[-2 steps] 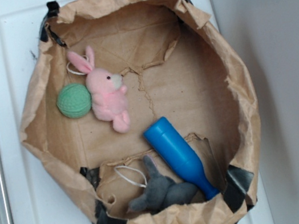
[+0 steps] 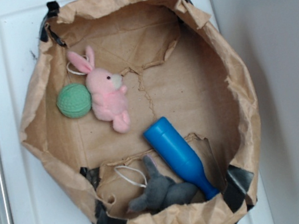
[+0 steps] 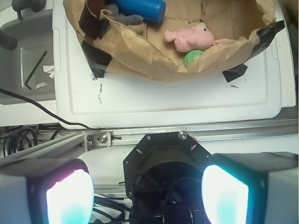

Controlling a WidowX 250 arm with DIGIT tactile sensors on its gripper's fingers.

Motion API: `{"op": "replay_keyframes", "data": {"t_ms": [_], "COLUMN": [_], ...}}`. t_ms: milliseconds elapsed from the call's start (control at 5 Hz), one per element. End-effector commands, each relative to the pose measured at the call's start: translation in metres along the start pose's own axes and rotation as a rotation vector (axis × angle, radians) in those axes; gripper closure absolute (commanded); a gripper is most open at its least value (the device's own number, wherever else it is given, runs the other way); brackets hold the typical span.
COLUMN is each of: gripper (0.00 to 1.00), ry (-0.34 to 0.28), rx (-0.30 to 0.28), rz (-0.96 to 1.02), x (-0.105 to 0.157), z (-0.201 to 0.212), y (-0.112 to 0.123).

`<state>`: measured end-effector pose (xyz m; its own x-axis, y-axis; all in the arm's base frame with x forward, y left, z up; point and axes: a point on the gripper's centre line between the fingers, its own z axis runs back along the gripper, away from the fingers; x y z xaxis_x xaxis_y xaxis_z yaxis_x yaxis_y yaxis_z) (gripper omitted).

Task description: Grab the pink bunny.

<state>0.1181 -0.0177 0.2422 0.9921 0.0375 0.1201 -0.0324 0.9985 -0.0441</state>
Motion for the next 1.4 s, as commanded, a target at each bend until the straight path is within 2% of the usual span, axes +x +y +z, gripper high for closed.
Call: {"op": "replay_keyframes", "data": {"t_ms": [0,200,400,600,800,1200], "gripper": [0.00,0.00,0.00,0.00,0.00,0.00], "ry": [-0.121,-0.139,-0.106,-0.218,-0.297,-0.297], "rx": [-0.017,0.024,-0.002,0.085,0.163,0.163], "rz": [0.059,0.163,0.238,0.473,0.709,0.709], "x": [0.077,0.117,0.145,0.149,0.143,0.143], "z": [-0.011,-0.036,-0.066,-0.078,-0.075,-0.075], "y": [0.000,0.019,0.034,0.061,0.083,0.083]}}
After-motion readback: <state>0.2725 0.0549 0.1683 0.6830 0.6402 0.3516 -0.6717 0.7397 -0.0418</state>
